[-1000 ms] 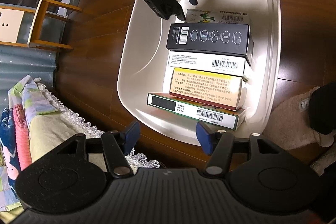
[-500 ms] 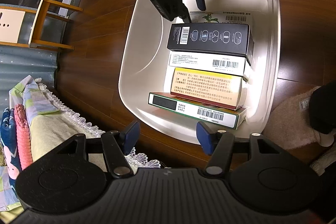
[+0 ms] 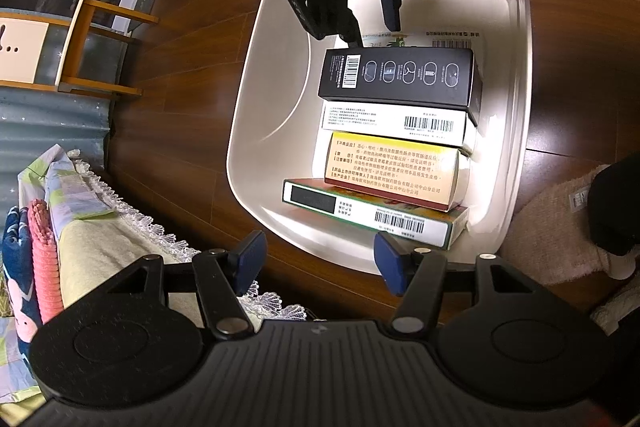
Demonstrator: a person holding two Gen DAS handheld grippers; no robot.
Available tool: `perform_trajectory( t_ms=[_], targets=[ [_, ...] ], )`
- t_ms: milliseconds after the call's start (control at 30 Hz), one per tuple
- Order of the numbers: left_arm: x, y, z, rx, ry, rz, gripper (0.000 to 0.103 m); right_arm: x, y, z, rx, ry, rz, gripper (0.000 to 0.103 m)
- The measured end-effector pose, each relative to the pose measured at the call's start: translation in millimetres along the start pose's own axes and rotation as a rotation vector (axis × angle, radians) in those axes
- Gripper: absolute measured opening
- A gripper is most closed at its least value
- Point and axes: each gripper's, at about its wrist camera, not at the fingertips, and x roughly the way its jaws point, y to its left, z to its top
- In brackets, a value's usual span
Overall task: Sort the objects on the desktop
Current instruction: 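Raise the right gripper out of the bin, then move both tools away from the bin toward the sofa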
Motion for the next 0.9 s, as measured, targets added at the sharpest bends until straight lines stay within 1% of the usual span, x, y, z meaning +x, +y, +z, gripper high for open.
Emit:
perform_trajectory(
  t_ms=[233,333,367,400,433,533,633,667,700,767,900],
  targets=[
    [-1.3,-0.5,-1.7,-0.004,-0.003,-0.007,0.063,-16.4,14.4,-4.6,-0.094,-0.047,-0.025,0.038],
    [-1.7,0.0,-2.3,-0.008,-0.008,-0.009,0.063,-26.8,22.9,-8.6,-0.143,-0.068,-0.034,0.043],
    [-1.9,0.3,-2.5,-0.01,-0.01,-0.009,0.063,-31.5,23.1,-2.0,-0.161,-0.072,-0.032,0.045],
    [-2.2,0.4,-2.8,-0.013,-0.012,-0.01,0.063,-37.3,23.9,-4.4,-0.182,-0.074,-0.029,0.05],
    [-2.5,0.5,-3.0,-0.016,-0.015,-0.01,0.063,-43.8,23.8,-5.6,-0.204,-0.074,-0.03,0.052],
    [-4.9,0.4,-3.7,-0.033,-0.026,-0.021,0.063,-73.4,18.4,-13.0,-0.269,-0.082,-0.025,0.055],
    [-9.7,1.4,-5.4,-0.064,-0.051,-0.042,0.063,-97.2,21.1,-23.0,-0.323,-0.098,-0.021,0.062],
    [-11.2,1.2,-5.8,-0.069,-0.057,-0.046,0.063,-105.4,21.8,-26.7,-0.341,-0.105,-0.021,0.066],
    [-12.6,0.4,-6.0,-0.07,-0.061,-0.049,0.063,-111.4,26.9,-28.9,-0.363,-0.113,-0.025,0.068],
    [-15.1,-1.6,-7.1,-0.07,-0.067,-0.054,0.063,-125.3,36.2,-35.8,-0.414,-0.142,-0.039,0.07],
    [-19.9,-5.5,-13.1,-0.08,-0.071,-0.065,0.063,-159.7,46.0,-60.2,-0.531,-0.21,-0.05,0.077]
  ],
)
